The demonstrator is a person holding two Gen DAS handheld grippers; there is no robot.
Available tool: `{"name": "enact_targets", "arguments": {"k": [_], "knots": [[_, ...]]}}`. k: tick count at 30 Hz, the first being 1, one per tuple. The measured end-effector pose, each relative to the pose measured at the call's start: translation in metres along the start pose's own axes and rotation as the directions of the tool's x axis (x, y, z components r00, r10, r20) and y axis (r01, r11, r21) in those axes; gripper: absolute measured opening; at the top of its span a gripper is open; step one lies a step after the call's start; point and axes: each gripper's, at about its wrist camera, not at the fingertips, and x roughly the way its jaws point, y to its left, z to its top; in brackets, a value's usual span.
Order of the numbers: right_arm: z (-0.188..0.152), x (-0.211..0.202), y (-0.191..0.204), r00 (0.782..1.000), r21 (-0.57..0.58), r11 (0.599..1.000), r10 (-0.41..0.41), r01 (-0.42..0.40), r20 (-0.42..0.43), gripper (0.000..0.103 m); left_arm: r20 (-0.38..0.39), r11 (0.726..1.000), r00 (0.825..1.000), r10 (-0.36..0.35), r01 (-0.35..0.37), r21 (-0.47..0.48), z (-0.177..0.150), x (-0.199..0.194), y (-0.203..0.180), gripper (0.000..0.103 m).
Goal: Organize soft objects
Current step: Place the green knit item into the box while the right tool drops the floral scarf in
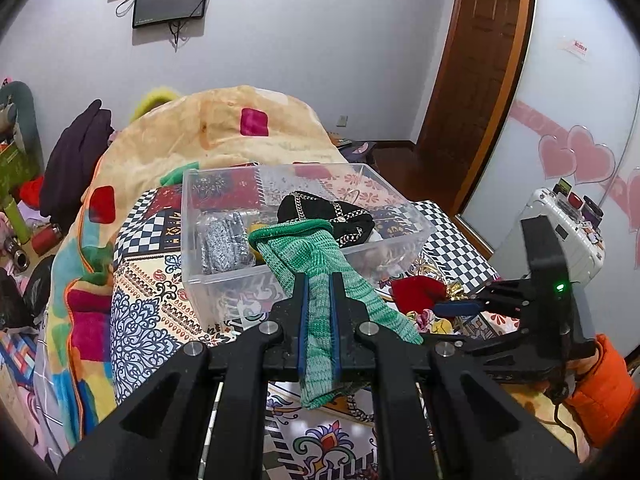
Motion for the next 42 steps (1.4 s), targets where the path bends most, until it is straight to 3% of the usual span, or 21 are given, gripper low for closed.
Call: {"name": "enact_targets", "arguments": {"k": [3,5,13,21,27,32,42], "knots": [[0.005,0.006,0.001,1.0,-0.009,1.0,0.001,-0.001,-0.019,0.017,0.01,1.0,1.0,0.005,-0.005,-0.001,0.001,-0.002,0.001,0.008],[0.006,0.002,0.004,1.0,-0.022,1.0,-0.005,0.005,0.001,0.012,0.017,1.0,1.0,0.012,-0.012,0.0,0.003,-0.003,0.002,0.008],[0.017,-0.042,0.002,0.987,0.011,1.0,-0.004,0.002,0.158,0.009,0.076,0.999,0.996,0.044,-0.043,-0.018,0.024,-0.007,0.012,0.008],[0.059,-0.088,-0.013,0.929,0.08,0.996,-0.055,0.028,0.365,0.009,0.126,0.996,0.988,0.085,-0.082,-0.027,0.052,0.0,0.02,0.008],[0.089,-0.088,-0.025,0.9,0.135,0.99,-0.097,0.043,0.425,0.009,0.129,0.995,0.986,0.103,-0.102,-0.016,0.066,0.021,0.022,0.009],[0.102,-0.067,-0.029,0.905,0.158,0.985,-0.128,0.068,0.405,0.009,0.1,0.992,0.988,0.122,-0.12,-0.025,0.068,0.048,0.024,0.009],[0.101,-0.02,-0.033,0.949,0.163,0.98,-0.159,0.117,0.271,0.013,-0.021,0.988,0.988,0.15,-0.15,-0.029,0.053,0.099,0.031,0.009]]}}
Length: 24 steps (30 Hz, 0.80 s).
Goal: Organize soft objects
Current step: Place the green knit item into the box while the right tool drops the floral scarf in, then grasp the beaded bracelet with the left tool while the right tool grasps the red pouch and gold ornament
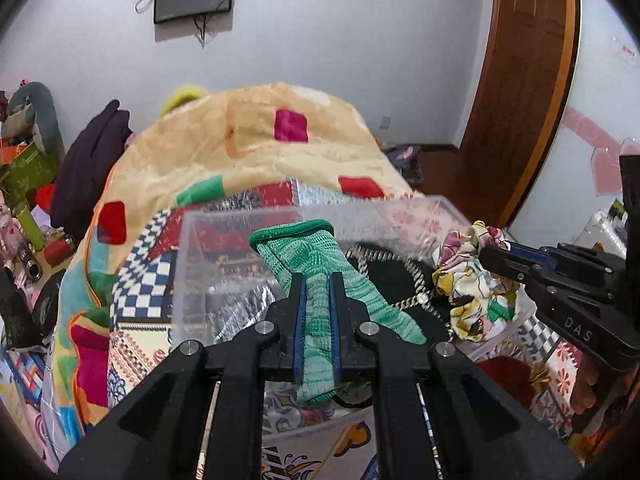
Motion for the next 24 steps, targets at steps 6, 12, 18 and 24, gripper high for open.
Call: {"name": "enact_targets", "arguments": {"k": [6,12,18,24], "knots": [[-0.004,0.0,0.005,0.999,-0.043,0.999,0.003,-0.006,-0.054,0.027,-0.021,0.999,1.0,0.01,-0.009,0.032,-0.007,-0.002,-0.005,0.025],[-0.007,-0.015,0.004,0.999,-0.077,0.997,-0.012,0.008,-0.043,0.069,-0.006,0.998,1.0,0.004,-0.003,0.067,-0.014,-0.023,-0.011,0.051],[-0.011,-0.043,0.003,1.0,-0.088,0.996,-0.016,0.017,0.004,0.092,0.029,0.996,0.999,-0.015,0.012,0.094,-0.02,-0.054,-0.017,0.073],[-0.029,-0.059,-0.006,1.0,-0.076,0.997,-0.02,0.019,-0.015,0.103,0.008,0.993,0.999,-0.039,0.038,0.114,-0.036,-0.07,-0.025,0.092]]}}
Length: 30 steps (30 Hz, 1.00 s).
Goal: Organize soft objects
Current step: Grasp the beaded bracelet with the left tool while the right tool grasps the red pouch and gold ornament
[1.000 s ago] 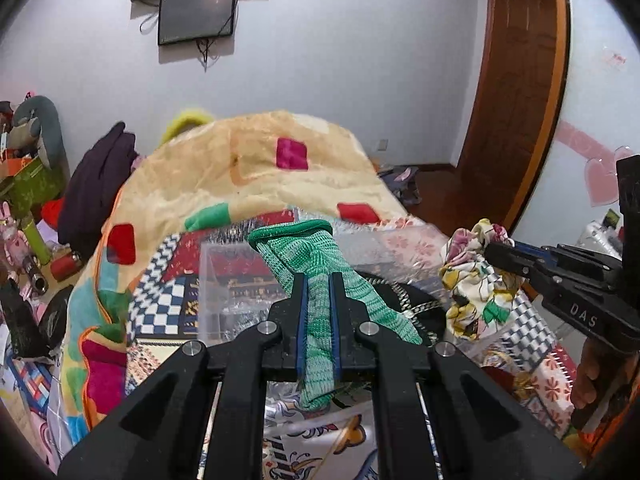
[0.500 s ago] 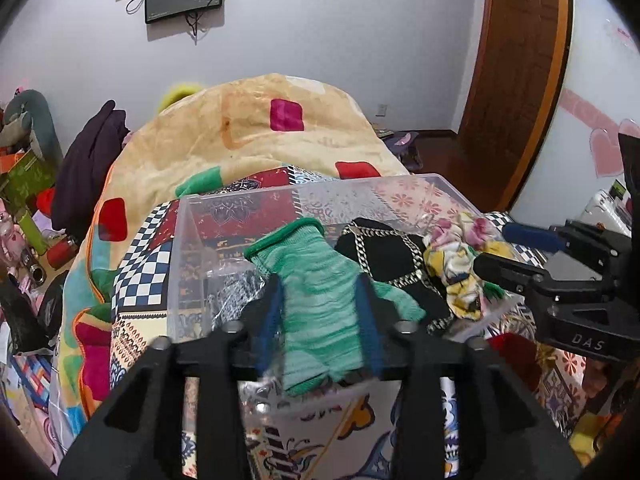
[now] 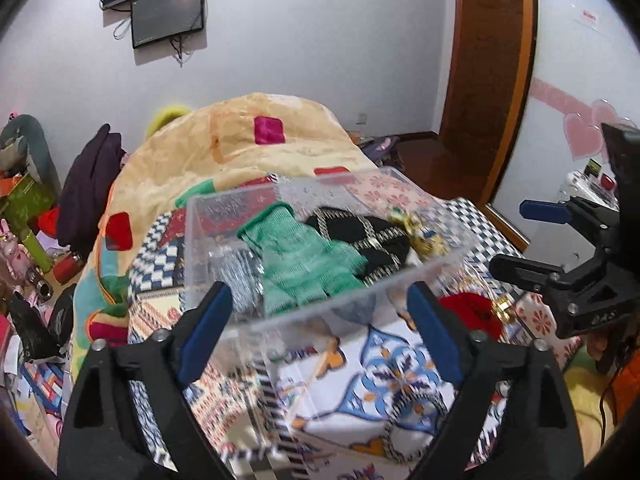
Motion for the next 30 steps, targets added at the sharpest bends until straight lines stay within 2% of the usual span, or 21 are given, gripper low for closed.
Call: {"name": "enact_targets", "arguments": {"k": [7,12,14,16,19,20,22,25,27,29,30], "knots": [[-0.033,0.014,-0.01,0.993,0.043,0.999,0.017,-0.012,-0.121,0.103,-0.12,0.999,0.992,-0.036,0.04,0.035,-0.031,0.013,-0.013,0.092],[-0.054,0.031,-0.01,0.979,0.052,0.998,0.038,-0.028,-0.2,0.102,-0.175,0.997,0.983,-0.055,0.063,0.04,-0.054,0.019,-0.02,0.092],[-0.058,0.035,-0.008,0.975,0.049,0.998,0.044,-0.035,-0.215,0.1,-0.19,0.997,0.98,-0.062,0.07,0.038,-0.062,0.021,-0.021,0.086],[-0.061,0.04,-0.007,0.972,0.046,0.998,0.048,-0.038,-0.229,0.091,-0.204,0.996,0.976,-0.071,0.08,0.039,-0.067,0.022,-0.022,0.078],[-0.063,0.047,-0.008,0.967,0.059,0.997,0.053,-0.039,-0.249,0.064,-0.22,0.994,0.971,-0.093,0.102,0.032,-0.073,0.024,-0.023,0.069],[-0.064,0.048,-0.009,0.965,0.07,0.997,0.059,-0.043,-0.256,0.06,-0.224,0.993,0.969,-0.102,0.112,0.033,-0.075,0.024,-0.023,0.065],[-0.066,0.049,-0.011,0.961,0.087,0.995,0.074,-0.052,-0.265,0.043,-0.231,0.992,0.967,-0.111,0.123,0.038,-0.078,0.025,-0.025,0.056],[-0.069,0.048,-0.013,0.96,0.11,0.992,0.091,-0.064,-0.263,0.027,-0.252,0.989,0.959,-0.129,0.142,0.037,-0.082,0.03,-0.028,0.04],[-0.069,0.045,-0.013,0.964,0.113,0.991,0.096,-0.07,-0.249,0.022,-0.25,0.989,0.96,-0.127,0.142,0.041,-0.084,0.03,-0.03,0.035],[-0.067,0.042,-0.013,0.968,0.109,0.991,0.099,-0.075,-0.231,0.02,-0.252,0.987,0.958,-0.139,0.154,0.039,-0.084,0.03,-0.031,0.021],[-0.066,0.04,-0.012,0.97,0.106,0.991,0.101,-0.079,-0.223,0.019,-0.253,0.987,0.957,-0.141,0.156,0.038,-0.083,0.03,-0.031,0.018]]}}
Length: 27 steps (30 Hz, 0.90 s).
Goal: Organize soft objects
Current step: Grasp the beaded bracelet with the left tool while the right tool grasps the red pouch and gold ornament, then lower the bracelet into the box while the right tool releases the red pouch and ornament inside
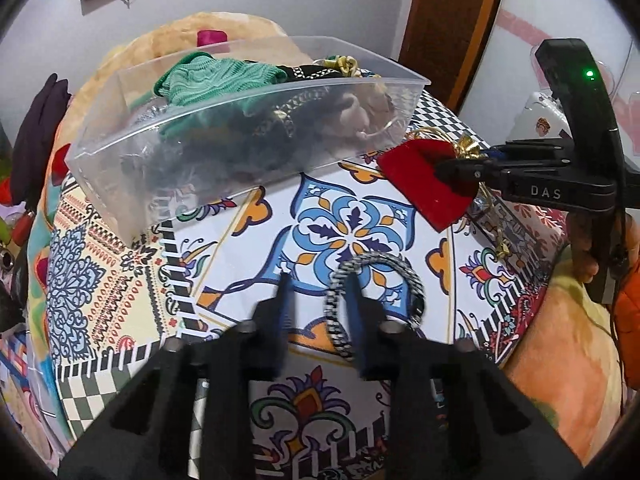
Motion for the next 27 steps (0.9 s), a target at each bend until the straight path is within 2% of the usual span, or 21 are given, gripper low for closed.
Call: {"name": "enact_targets", "arguments": {"k": [2,7,13,18,22,27], "knots": [[0.002,-0.003,0.003,1.0,-0.012,1.0,0.006,-0.006,0.015,0.018,0.003,1.0,1.0,0.007,-0.007,0.002,0.0,0.001,-0.002,0.008],[0.001,-0.017,0.017,0.998,-0.056,0.998,0.027,-0.024,0.054,0.017,0.03,0.999,0.999,0.026,-0.025,-0.019,0.001,-0.006,0.004,0.005],[0.004,-0.035,0.034,0.992,-0.108,0.994,0.049,-0.036,0.115,0.017,0.127,0.997,0.989,0.07,-0.066,-0.034,0.008,-0.035,0.011,0.005],[0.017,-0.057,0.044,0.979,-0.119,0.992,0.062,-0.039,0.194,0.017,0.219,0.994,0.97,0.105,-0.096,-0.051,0.018,-0.063,0.018,0.005],[0.036,-0.068,0.045,0.963,-0.114,0.993,0.068,-0.04,0.259,0.017,0.294,0.992,0.948,0.124,-0.11,-0.062,0.036,-0.083,0.024,0.005],[0.057,-0.077,0.051,0.944,-0.117,0.993,0.062,-0.025,0.323,0.017,0.35,0.987,0.923,0.163,-0.146,-0.074,0.053,-0.099,0.03,0.005]]}}
